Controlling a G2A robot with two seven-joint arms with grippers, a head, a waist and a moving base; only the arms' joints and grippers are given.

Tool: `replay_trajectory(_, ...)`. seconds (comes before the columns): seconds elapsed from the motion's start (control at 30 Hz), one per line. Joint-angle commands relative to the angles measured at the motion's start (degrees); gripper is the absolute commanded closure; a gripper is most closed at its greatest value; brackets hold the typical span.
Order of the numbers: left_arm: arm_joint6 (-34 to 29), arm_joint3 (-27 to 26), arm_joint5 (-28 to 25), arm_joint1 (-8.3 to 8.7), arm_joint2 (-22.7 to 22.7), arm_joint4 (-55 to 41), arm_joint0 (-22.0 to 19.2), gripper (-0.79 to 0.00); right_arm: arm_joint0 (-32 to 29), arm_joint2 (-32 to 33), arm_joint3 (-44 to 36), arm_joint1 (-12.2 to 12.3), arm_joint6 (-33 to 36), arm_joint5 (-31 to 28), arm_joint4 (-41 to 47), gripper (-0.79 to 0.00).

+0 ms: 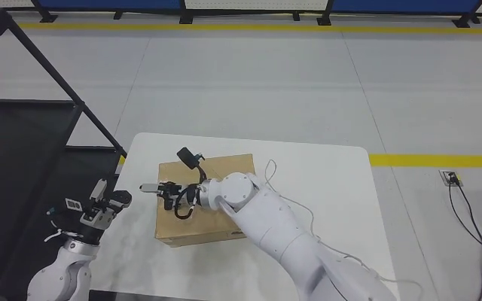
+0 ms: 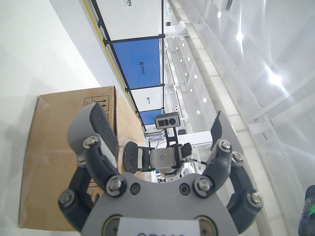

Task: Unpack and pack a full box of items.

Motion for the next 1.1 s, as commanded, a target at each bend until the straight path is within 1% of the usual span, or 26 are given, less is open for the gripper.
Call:
replay_trajectory(0.0,-0.20,0.02,0.03,0.04,0.00,-0.13,-0.18,-0.785,0.37,0.58,0.65,0.35,0.56,-0.54,-0.21,-0.785)
replay_trajectory(0.2,-0.62,-0.34,0.19,0.14,0.36,-0.13,-0.66,-0.785,0.98,2.17,2.29,1.96,0.58,-0.88,-1.80,-0.785)
replay_trajectory(0.3,-0.65,-0.54,0.28,0.20,0.63,0.26,-1.00,-0.785,1.06,2.47,2.51,2.79,0.90,0.94,-3.40,-0.785)
replay_trajectory(0.4,-0.64,-0.87,0.52,0.24,0.96,0.61,-1.30,-0.785,0.77,3.11,2.19,3.75,0.68,1.00,-4.43,-0.785)
replay_trajectory(0.57,-0.63,-1.53,0.92,0.33,1.55,1.45,-1.85,-0.785,0.35,4.59,1.18,5.75,-0.01,0.44,-5.94,-0.785)
replay_trajectory(0.67,-0.46,-1.78,1.28,0.36,1.98,1.94,-2.24,-0.785,-0.04,5.94,0.16,7.16,0.91,0.42,-6.01,-0.785)
replay_trajectory(0.87,-0.29,-1.77,1.77,0.44,2.71,2.64,-2.99,-0.785,-1.79,9.09,-3.99,10.39,3.75,0.22,-6.06,-0.785)
replay_trajectory(0.93,-0.28,-1.65,1.83,0.47,2.93,2.82,-3.26,-0.785,-2.81,10.28,-6.33,11.64,4.42,0.20,-6.46,-0.785)
replay_trajectory(1.07,-0.23,-1.50,2.10,0.50,3.44,3.03,-3.71,-0.785,-5.47,12.80,-12.68,14.41,3.37,1.72,-8.95,-0.785)
